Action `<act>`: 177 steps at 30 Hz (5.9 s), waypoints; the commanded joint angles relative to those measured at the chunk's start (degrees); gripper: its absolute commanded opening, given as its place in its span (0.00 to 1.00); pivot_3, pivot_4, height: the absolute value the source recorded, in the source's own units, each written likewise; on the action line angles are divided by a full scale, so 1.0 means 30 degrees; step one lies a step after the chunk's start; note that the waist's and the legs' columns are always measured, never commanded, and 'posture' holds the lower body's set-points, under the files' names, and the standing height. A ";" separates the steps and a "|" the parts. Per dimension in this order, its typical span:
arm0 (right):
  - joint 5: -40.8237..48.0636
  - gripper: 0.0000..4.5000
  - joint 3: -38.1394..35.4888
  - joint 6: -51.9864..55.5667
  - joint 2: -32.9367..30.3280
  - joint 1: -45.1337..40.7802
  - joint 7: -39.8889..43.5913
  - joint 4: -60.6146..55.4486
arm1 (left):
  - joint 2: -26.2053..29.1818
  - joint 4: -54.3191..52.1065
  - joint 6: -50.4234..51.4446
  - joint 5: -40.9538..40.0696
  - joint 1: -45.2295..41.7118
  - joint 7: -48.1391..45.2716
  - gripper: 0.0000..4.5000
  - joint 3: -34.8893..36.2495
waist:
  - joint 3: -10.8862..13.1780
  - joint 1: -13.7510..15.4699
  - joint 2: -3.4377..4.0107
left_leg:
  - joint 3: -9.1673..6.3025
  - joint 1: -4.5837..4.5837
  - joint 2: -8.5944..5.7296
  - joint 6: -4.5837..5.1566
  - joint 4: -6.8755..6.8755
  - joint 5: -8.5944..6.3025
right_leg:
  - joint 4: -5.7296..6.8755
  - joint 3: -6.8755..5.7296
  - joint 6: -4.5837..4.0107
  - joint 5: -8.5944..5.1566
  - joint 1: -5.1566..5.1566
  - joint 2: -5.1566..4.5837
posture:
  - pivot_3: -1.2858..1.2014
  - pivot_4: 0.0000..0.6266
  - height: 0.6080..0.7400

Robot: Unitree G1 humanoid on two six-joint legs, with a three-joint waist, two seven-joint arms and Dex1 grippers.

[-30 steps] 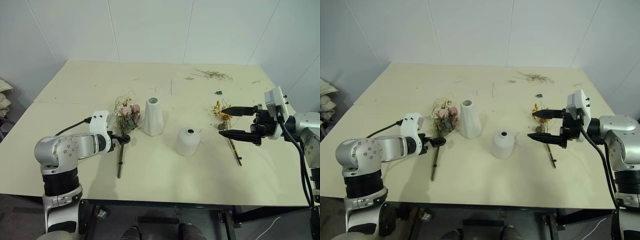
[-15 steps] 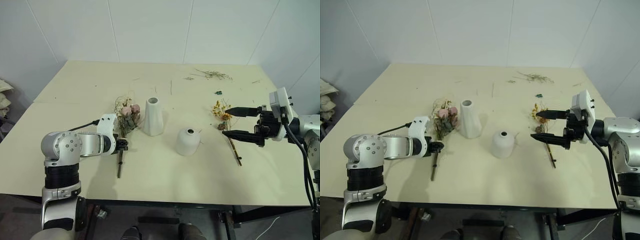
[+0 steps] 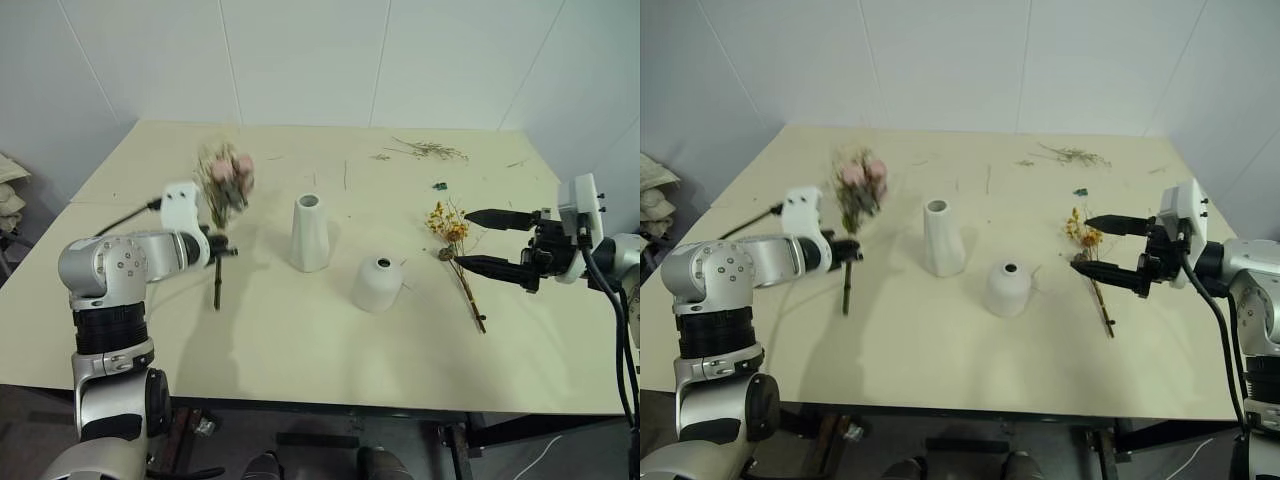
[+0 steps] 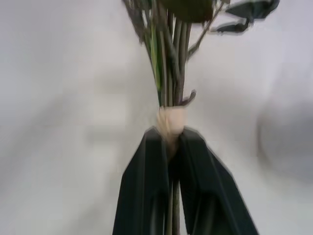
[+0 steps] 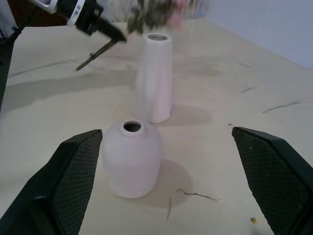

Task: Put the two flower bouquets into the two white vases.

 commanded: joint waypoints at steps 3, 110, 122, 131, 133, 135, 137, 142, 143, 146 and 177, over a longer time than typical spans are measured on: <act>0.1738 1.00 -0.1826 0.0886 -0.0189 0.0411 -0.0820 -0.1713 | -0.0011 0.2150 -0.8649 0.2153 -0.1813 -0.3619 0.01 -0.0500 | 0.0000 0.0010 0.0001 | 0.0007 -0.0005 0.0000 0.0006 -0.0004 -0.0005 | -0.0020 0.0002 0.0003 0.0002 0.0004 -0.0002 | 0.52 0.24 1.00; 0.3688 1.00 -0.3473 0.2329 -0.0207 0.4557 -0.5561 -0.6094 | 0.1378 1.2373 -2.2118 0.2633 -0.2577 -2.6809 1.00 -0.1244 | 0.0008 0.0004 -0.0011 | 0.0014 -0.0020 0.0003 0.0097 0.0077 -0.0054 | 0.0001 0.0008 0.0043 0.0020 0.0022 0.0000 | 0.52 0.24 1.00; -0.0138 1.00 0.0777 0.8743 -0.0935 0.2532 -1.1126 -0.4138 | 0.6222 0.6494 -1.6026 -0.1314 0.1895 -3.2806 1.00 -0.0784 | 0.0009 -0.0239 -0.0007 | 0.0015 0.0008 0.0028 0.0099 0.0019 -0.0050 | 0.0044 0.0009 -0.0033 -0.0022 -0.0010 0.0006 | 0.52 0.24 1.00; -0.1913 1.00 0.3698 1.4712 -0.0045 -0.1505 -1.3977 -0.0987 | 0.8673 0.4502 -1.5490 -0.5004 0.4533 -3.2880 1.00 -0.0191 | 0.0013 -0.0163 0.0004 | 0.0017 0.0007 0.0036 0.0100 -0.0035 -0.0051 | 0.0021 0.0008 -0.0090 -0.0052 -0.0034 0.0004 | 0.52 0.24 1.00; -0.2225 1.00 0.4219 1.5240 0.0242 -0.2164 -1.4081 -0.0412 | 0.9194 0.4241 -1.5904 -0.5203 0.5162 -3.2880 1.00 -0.0414 | 0.0014 -0.0222 0.0005 | 0.0021 0.0008 0.0037 0.0100 -0.0068 -0.0051 | 0.0021 0.0007 -0.0086 -0.0051 -0.0053 0.0006 | 0.52 0.24 1.00; -0.2623 1.00 0.4531 1.5532 0.0570 -0.2756 -1.4287 0.0318 | 0.9564 0.4176 -1.6217 -0.5367 0.5608 -3.2880 1.00 -0.0472 | 0.0015 -0.0224 0.0005 | 0.0023 0.0005 0.0040 0.0100 -0.0104 -0.0051 | 0.0018 0.0008 -0.0088 -0.0053 -0.0068 0.0005 | 0.52 0.24 1.00; -0.2996 1.00 0.4670 1.5543 0.0971 -0.3284 -1.4458 0.1030 | 1.0041 0.4225 -1.6578 -0.5662 0.6178 -3.2880 1.00 -0.0401 | 0.0015 -0.0249 0.0006 | 0.0023 0.0003 0.0040 0.0100 -0.0126 -0.0051 | 0.0016 0.0007 -0.0089 -0.0054 -0.0077 0.0006 | 0.52 0.24 1.00; -0.3540 1.00 0.5063 1.5474 0.1366 -0.3771 -1.4266 0.1558 | 1.0797 0.4395 -1.7139 -0.6386 0.6829 -3.2880 1.00 -0.0204 | 0.0016 -0.0239 0.0008 | 0.0027 0.0001 0.0040 0.0100 -0.0172 -0.0051 | 0.0005 0.0005 -0.0089 -0.0066 -0.0094 0.0006 | 0.52 0.24 1.00; -0.3756 1.00 0.5433 1.5492 0.1375 -0.3886 -1.4168 0.1628 | 1.0921 0.4361 -1.7172 -0.6526 0.6891 -3.2880 1.00 -0.0048 | 0.0016 -0.0239 0.0008 | 0.0027 0.0001 0.0041 0.0100 -0.0173 -0.0051 | 0.0005 0.0005 -0.0088 -0.0067 -0.0094 0.0005 | 0.52 0.24 1.00; -0.4189 1.00 0.6186 1.5729 0.1408 -0.4223 -1.4002 0.1841 | 1.1198 0.4210 -1.7233 -0.6789 0.7102 -3.2880 1.00 0.0207 | 0.0016 -0.0246 0.0008 | 0.0027 0.0003 0.0041 0.0100 -0.0172 -0.0051 | 0.0005 0.0004 -0.0089 -0.0068 -0.0092 0.0005 | 0.52 0.24 1.00; -0.4324 0.01 0.1652 1.4190 0.3780 -0.3553 -1.5563 -0.0528 | 1.1427 0.4098 -1.6967 -0.7215 0.8308 -3.2880 1.00 0.1516 | 0.0017 -0.0574 0.0007 | 0.0028 0.0007 0.0052 0.0102 -0.0190 -0.0052 | 0.0018 0.0001 -0.0096 -0.0076 -0.0097 0.0012 | 0.52 0.24 1.00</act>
